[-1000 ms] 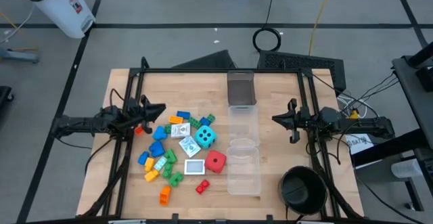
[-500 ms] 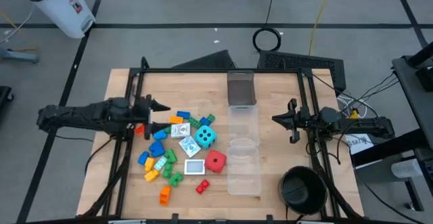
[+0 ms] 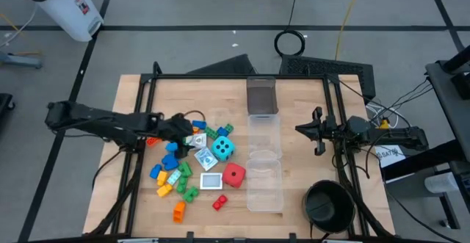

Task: Pick & Place Toys
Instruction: Put the playing cards into the top black transparent bin, then adjust the black transparent bin

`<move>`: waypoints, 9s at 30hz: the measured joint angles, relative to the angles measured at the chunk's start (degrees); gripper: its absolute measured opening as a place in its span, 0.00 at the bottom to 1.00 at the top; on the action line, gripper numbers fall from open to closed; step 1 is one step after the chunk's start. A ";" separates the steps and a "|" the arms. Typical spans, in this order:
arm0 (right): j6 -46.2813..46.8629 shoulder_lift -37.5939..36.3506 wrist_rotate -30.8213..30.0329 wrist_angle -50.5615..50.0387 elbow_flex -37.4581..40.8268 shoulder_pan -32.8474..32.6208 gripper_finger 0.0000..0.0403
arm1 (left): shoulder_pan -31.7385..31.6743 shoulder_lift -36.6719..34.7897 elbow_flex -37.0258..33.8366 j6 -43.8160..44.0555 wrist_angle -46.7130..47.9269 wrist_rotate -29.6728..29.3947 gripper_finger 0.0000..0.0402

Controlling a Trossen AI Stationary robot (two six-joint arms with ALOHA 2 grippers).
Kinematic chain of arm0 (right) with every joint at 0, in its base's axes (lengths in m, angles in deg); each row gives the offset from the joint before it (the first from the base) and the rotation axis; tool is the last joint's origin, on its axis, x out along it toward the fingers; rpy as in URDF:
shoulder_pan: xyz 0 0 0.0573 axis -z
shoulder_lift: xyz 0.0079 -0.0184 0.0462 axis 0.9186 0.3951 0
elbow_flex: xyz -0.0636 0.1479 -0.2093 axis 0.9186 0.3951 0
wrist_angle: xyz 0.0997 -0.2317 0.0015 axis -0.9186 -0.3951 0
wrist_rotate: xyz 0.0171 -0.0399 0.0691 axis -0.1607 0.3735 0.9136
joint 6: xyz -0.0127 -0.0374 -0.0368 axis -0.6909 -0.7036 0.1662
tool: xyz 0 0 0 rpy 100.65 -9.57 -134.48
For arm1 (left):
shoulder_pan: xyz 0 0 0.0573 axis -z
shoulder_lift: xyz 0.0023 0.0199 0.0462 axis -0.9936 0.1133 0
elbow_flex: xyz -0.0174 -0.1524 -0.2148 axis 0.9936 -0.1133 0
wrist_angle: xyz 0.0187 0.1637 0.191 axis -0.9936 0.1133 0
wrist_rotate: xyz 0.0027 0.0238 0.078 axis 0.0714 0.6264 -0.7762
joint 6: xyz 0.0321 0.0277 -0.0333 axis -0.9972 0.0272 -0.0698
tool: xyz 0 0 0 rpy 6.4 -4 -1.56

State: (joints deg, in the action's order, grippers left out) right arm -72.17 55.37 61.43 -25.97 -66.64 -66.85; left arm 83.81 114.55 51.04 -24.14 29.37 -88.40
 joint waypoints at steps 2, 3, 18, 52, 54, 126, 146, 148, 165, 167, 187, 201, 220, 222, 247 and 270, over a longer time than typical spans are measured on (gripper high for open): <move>0.01 -0.02 0.01 0.34 -0.02 0.01 0.00 | -0.02 3.50 -0.01 -1.42 -0.38 -0.84 0.85; 0.00 -0.01 0.02 0.34 -0.02 0.00 0.00 | -0.02 5.14 -0.01 -1.98 -0.65 -1.24 0.84; 0.01 0.00 0.02 0.33 -0.01 0.02 0.00 | -1.13 20.96 0.13 -1.72 -5.32 -2.91 0.95; 0.02 -0.02 0.02 0.32 0.00 0.02 0.00 | -1.74 16.08 4.15 -4.89 -3.52 -7.92 0.17; 0.02 -0.02 0.01 0.34 0.00 0.02 0.00 | -1.89 14.59 5.90 -4.89 -1.42 -10.26 0.18; -5.52 80.67 14.27 23.79 -40.85 19.89 0.40 | -16.43 37.06 25.65 -19.60 -36.32 15.01 0.22; -10.90 73.95 13.15 18.66 -40.90 19.90 0.09 | -16.30 31.40 25.98 -21.80 -34.87 10.70 0.22; -12.74 72.13 10.97 17.62 -41.03 19.80 0.09 | -16.41 29.69 25.98 -22.67 -34.86 10.48 0.22; -12.44 69.63 13.44 14.59 -40.79 19.89 0.09 | -15.77 26.90 25.68 -16.53 -33.00 12.55 0.26; -12.31 69.65 13.35 13.60 -40.48 19.99 0.09 | -15.56 26.68 25.41 -15.82 -32.12 10.57 0.32; -30.89 75.61 -12.13 5.76 -40.72 24.74 0.09 | -19.43 25.80 25.59 -13.55 -25.60 -1.74 0.81; -33.15 83.43 -12.33 8.02 -40.74 28.13 0.16 | -19.43 25.78 25.61 -13.82 -25.43 -1.61 0.74; -19.27 75.16 -2.42 1.98 -40.74 25.47 0.42 | -19.36 25.80 25.61 -13.86 -24.04 -1.22 0.74; -17.71 73.91 -1.27 1.54 -40.76 25.51 0.42 | -19.36 25.80 25.61 -13.85 -23.99 -1.19 0.74; -17.86 74.94 7.44 -9.73 -40.72 25.59 0.35 | -19.32 25.82 25.63 -12.35 -22.44 -1.13 0.74; -17.87 78.95 12.17 -9.47 -40.70 25.09 0.34 | -19.25 25.85 25.63 -12.51 -22.44 -1.16 0.74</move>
State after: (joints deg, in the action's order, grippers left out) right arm -90.04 134.32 73.60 -35.45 -107.34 -41.75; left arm 64.56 140.40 76.67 -36.65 6.93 -89.55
